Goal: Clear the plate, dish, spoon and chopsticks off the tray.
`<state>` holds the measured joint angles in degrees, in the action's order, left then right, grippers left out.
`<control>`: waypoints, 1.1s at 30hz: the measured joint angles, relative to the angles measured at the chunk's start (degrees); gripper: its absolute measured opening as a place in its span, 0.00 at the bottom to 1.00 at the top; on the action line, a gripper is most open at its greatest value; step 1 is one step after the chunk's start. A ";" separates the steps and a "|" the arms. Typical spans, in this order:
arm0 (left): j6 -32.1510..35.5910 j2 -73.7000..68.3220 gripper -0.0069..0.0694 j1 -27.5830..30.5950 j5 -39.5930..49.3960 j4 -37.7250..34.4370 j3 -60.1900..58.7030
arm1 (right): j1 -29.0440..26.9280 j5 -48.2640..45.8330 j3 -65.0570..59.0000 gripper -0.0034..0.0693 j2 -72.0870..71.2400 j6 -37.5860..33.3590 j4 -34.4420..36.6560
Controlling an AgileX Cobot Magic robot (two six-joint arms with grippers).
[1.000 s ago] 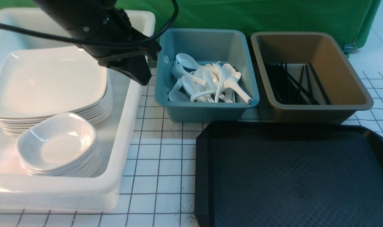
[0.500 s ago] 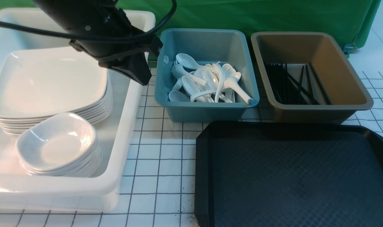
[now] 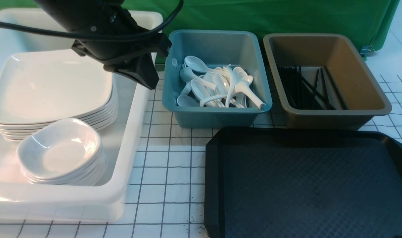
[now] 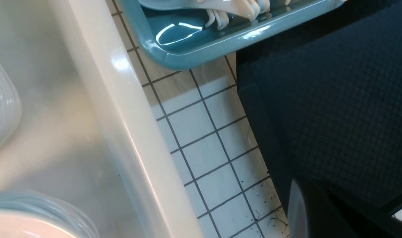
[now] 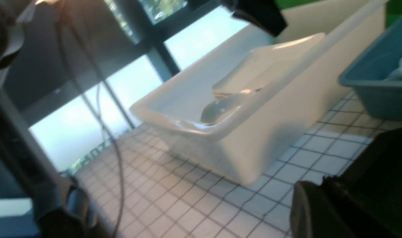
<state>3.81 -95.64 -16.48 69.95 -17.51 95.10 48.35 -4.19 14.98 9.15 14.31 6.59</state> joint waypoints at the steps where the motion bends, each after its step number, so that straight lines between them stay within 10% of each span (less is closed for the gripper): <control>1: 0.00 0.00 0.09 0.00 -0.16 0.00 0.00 | -3.93 0.12 -2.09 0.19 -1.81 0.00 0.31; 14: 0.06 0.00 0.09 0.00 -2.07 -0.81 0.00 | -40.72 -2.62 -14.83 0.23 -8.27 -0.17 0.01; 33: 1.50 0.00 0.10 0.00 -0.31 -0.63 0.00 | -44.73 -5.39 -14.45 0.28 -8.27 -0.17 -11.78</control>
<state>5.31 -95.64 -16.48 69.64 -18.15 95.10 3.62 -9.57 0.53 0.88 14.14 -5.18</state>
